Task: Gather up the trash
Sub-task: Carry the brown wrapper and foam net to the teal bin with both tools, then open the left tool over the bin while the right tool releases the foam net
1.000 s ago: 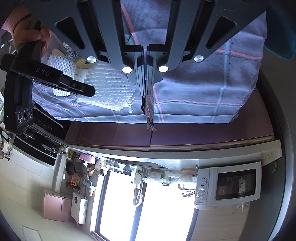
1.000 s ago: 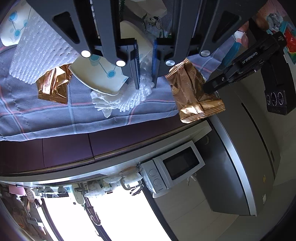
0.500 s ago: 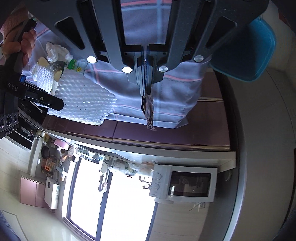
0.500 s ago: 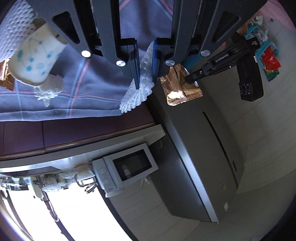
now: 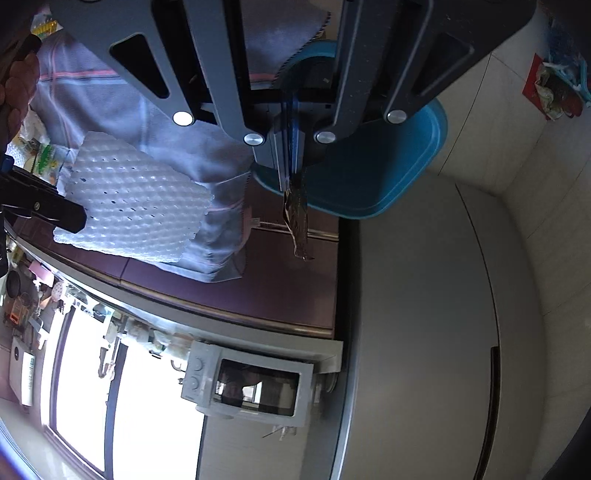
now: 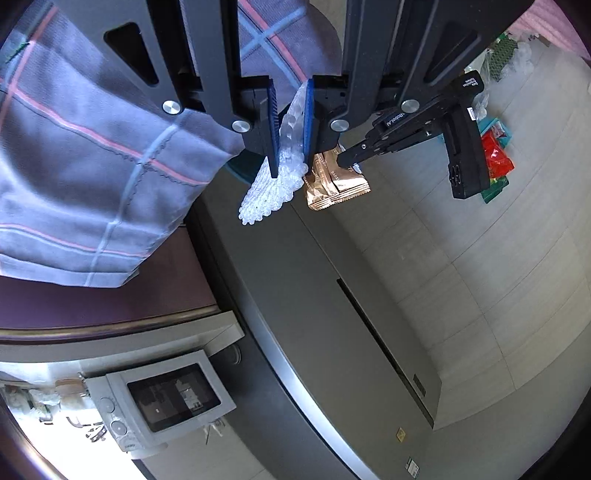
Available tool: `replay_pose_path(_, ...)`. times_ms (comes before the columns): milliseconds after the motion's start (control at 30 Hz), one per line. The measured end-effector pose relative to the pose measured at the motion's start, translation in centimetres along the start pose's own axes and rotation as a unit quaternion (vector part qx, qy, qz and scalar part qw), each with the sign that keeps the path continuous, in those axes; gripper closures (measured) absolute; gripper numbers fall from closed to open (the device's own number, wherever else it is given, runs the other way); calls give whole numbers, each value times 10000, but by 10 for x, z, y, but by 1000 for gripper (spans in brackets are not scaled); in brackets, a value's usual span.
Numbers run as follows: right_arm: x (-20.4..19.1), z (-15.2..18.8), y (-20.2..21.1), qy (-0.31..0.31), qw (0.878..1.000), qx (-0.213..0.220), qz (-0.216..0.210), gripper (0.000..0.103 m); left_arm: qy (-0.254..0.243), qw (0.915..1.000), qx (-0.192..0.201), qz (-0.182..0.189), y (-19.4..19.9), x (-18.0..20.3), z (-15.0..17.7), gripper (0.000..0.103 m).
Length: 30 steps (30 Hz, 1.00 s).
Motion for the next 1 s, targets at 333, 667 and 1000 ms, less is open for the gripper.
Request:
replay_pose_path(333, -13, 3, -71, -39, 9976, -678, -155, 91, 245, 9977, -345, -538, -30, -51, 12, 100)
replay_pose_path(667, -8, 18, -114, -187, 9930, -1158, 145, 78, 509, 9947, -510, -728, -58, -68, 12, 79)
replay_pose_path(1000, 3, 18, -94, -180, 9944, -1004, 283, 66, 493, 9957, -379, -682, -48, -50, 24, 67)
Point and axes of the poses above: each gripper's, at about its wrist camera, not at the fingertips, and y roughly against the way its jaws point, x to its right, z to its underside, the point moved 1 cm from there along -y, roughly the way its jaws point, and after that the axes turned 4 degrees about y, right-handed, at the moved point
